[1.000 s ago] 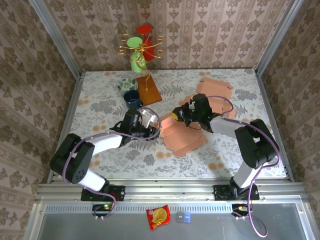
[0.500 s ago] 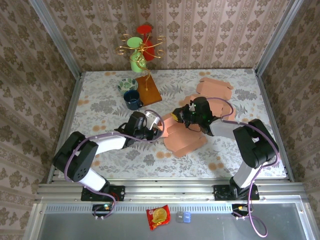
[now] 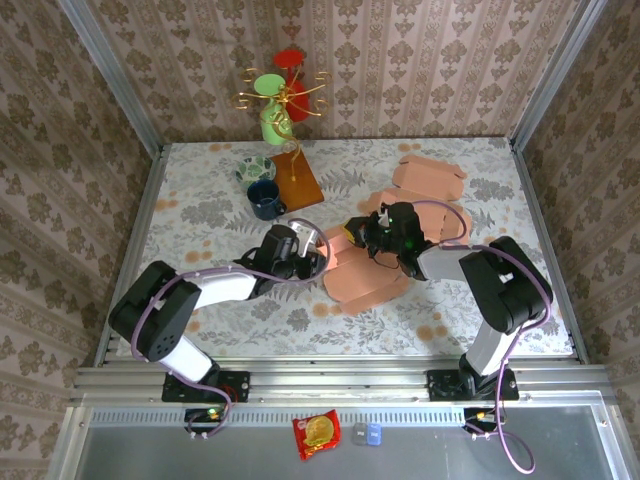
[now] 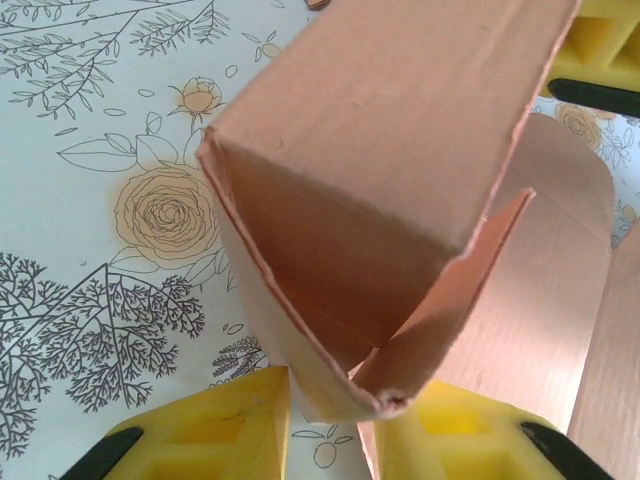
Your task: Fold the paper box
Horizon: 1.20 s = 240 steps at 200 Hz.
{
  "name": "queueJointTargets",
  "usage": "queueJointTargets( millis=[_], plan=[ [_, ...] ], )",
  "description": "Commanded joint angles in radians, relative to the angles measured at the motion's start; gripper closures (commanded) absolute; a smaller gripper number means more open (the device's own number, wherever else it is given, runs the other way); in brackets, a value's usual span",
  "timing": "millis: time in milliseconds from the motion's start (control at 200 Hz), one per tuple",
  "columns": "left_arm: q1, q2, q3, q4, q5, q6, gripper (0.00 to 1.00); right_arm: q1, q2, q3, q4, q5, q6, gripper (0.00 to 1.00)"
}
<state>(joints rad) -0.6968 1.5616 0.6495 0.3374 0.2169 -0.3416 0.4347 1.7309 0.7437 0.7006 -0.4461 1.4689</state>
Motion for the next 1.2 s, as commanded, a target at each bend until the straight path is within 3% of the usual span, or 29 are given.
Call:
queueJointTargets(
  millis=[0, 310, 1195],
  plan=[
    [-0.007, 0.014, 0.002, 0.037, -0.075, -0.049, 0.72, 0.013, 0.022, -0.027, 0.019, 0.018, -0.004, 1.00],
    [-0.037, 0.031, 0.015, 0.053, -0.144, -0.109, 0.74, 0.029, 0.042, -0.046, 0.059, 0.034, 0.005, 1.00],
    [-0.075, 0.099, 0.095, 0.016, -0.197, -0.161, 0.80, 0.059, 0.123, -0.098, 0.205, 0.089, 0.014, 1.00]
  ],
)
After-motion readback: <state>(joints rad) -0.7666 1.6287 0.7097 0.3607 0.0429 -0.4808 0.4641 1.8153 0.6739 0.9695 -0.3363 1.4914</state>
